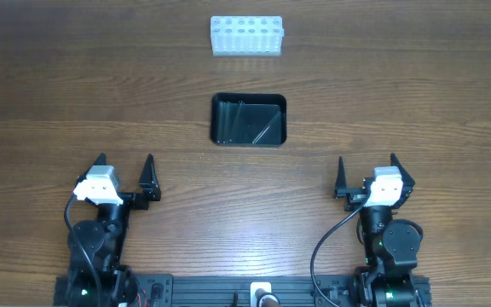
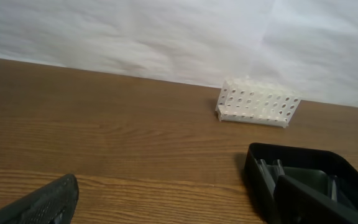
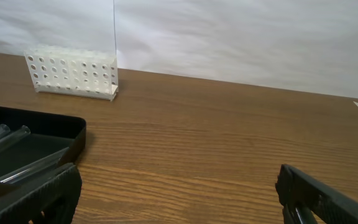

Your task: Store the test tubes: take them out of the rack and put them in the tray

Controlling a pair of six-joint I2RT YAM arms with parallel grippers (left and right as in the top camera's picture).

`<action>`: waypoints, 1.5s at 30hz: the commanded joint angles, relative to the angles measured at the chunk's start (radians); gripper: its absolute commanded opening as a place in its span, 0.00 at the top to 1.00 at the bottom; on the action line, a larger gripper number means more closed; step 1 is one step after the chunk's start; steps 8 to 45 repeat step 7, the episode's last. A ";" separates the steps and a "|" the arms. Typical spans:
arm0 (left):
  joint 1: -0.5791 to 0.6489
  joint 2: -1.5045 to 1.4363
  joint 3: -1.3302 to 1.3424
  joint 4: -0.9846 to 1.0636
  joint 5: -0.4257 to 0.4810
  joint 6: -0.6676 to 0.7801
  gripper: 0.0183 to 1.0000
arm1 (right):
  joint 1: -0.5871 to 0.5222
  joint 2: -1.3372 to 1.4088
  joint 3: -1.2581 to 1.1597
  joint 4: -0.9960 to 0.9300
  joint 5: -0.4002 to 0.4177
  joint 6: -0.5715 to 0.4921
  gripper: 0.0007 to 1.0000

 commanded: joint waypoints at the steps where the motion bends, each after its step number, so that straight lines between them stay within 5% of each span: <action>1: 0.008 -0.006 -0.004 -0.003 0.013 0.018 0.00 | -0.003 -0.011 -0.006 -0.003 -0.011 -0.005 0.01; 45: 0.008 -0.006 -0.004 -0.003 0.013 0.018 0.00 | -0.003 -0.011 -0.006 -0.003 -0.011 -0.005 0.01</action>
